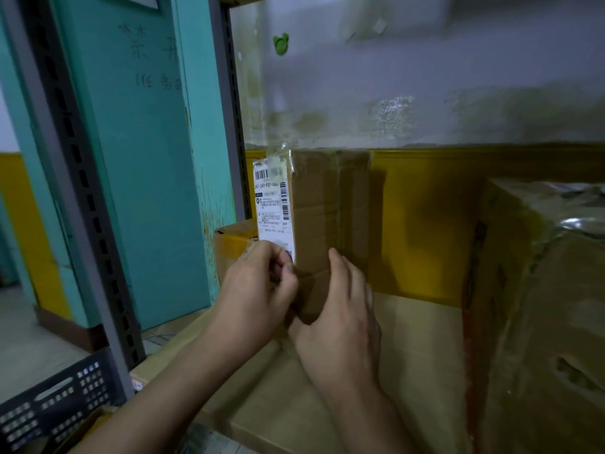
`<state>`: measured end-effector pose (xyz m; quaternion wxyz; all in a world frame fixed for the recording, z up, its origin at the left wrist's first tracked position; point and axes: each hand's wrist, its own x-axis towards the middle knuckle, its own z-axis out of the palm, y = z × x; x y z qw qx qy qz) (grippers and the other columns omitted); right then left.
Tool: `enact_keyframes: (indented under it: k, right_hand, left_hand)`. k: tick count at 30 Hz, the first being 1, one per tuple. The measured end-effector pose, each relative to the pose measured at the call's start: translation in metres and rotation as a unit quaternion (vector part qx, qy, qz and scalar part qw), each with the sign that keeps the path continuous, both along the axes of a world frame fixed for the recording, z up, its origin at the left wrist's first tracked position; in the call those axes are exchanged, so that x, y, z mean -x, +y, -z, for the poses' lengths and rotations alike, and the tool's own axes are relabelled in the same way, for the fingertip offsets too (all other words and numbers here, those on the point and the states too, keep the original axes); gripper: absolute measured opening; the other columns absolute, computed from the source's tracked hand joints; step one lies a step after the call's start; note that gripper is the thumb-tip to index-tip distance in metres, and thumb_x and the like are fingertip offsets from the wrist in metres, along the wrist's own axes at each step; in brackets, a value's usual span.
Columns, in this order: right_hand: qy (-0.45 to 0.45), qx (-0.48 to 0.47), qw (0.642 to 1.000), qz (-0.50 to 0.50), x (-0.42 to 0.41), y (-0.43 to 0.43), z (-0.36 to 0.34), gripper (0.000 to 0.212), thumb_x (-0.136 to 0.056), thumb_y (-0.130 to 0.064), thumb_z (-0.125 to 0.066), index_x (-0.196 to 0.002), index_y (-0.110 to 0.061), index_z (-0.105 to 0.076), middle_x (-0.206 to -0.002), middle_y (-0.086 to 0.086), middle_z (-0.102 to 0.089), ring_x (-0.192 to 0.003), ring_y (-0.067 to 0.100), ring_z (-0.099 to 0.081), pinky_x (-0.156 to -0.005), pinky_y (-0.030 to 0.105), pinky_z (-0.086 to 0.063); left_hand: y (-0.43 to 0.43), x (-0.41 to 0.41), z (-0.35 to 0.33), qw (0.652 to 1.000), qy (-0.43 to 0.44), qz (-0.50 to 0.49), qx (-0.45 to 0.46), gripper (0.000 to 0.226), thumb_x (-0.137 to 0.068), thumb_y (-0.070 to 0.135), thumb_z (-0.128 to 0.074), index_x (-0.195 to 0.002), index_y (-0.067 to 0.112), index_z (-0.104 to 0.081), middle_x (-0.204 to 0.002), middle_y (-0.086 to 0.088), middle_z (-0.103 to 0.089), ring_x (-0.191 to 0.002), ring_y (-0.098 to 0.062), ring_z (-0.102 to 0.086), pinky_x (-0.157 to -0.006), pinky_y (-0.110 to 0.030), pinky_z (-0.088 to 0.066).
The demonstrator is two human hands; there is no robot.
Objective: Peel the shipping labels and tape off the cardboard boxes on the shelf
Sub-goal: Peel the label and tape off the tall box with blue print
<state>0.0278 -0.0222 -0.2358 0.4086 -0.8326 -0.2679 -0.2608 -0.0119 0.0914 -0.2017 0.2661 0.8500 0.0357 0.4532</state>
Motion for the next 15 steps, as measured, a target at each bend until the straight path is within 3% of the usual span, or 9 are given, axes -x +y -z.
enact_keyframes:
  k: [3, 8, 15]
  right_hand:
    - [0.007, -0.009, 1.000, 0.007, 0.001, -0.002, -0.002, 0.094, -0.078, -0.045, -0.070, -0.152, -0.031, -0.014, -0.153, -0.010, -0.023, -0.139, 0.013, -0.025, -0.101, 0.032, -0.040]
    - [0.019, 0.003, 1.000, -0.004, 0.001, -0.003, -0.003, 0.092, -0.082, -0.045, -0.067, -0.153, -0.030, -0.010, -0.154, -0.010, -0.018, -0.140, 0.012, -0.021, -0.105, 0.030, -0.036]
    - [0.017, 0.006, 1.000, 0.007, 0.001, -0.003, -0.003, 0.094, -0.080, -0.046, -0.069, -0.153, -0.031, -0.012, -0.154, -0.010, -0.021, -0.139, 0.013, -0.023, -0.101, 0.031, -0.039]
  left_hand:
    - [0.003, 0.004, 0.000, 0.999, 0.002, 0.026, 0.048, 0.019, -0.091, 0.016, -0.060, -0.079, 0.030, -0.055, -0.078, 0.012, -0.062, -0.076, -0.006, -0.061, -0.068, -0.024, -0.051]
    - [-0.003, 0.008, 0.000, 0.998, -0.001, 0.042, 0.049, 0.011, -0.086, 0.021, -0.071, -0.087, 0.026, -0.062, -0.080, 0.012, -0.064, -0.078, -0.004, -0.063, -0.070, -0.019, -0.053]
    - [-0.001, 0.004, -0.010, 0.998, 0.005, 0.028, 0.056, 0.014, -0.084, 0.019, -0.076, -0.080, 0.027, -0.065, -0.076, 0.012, -0.066, -0.075, -0.001, -0.064, -0.068, -0.014, -0.051]
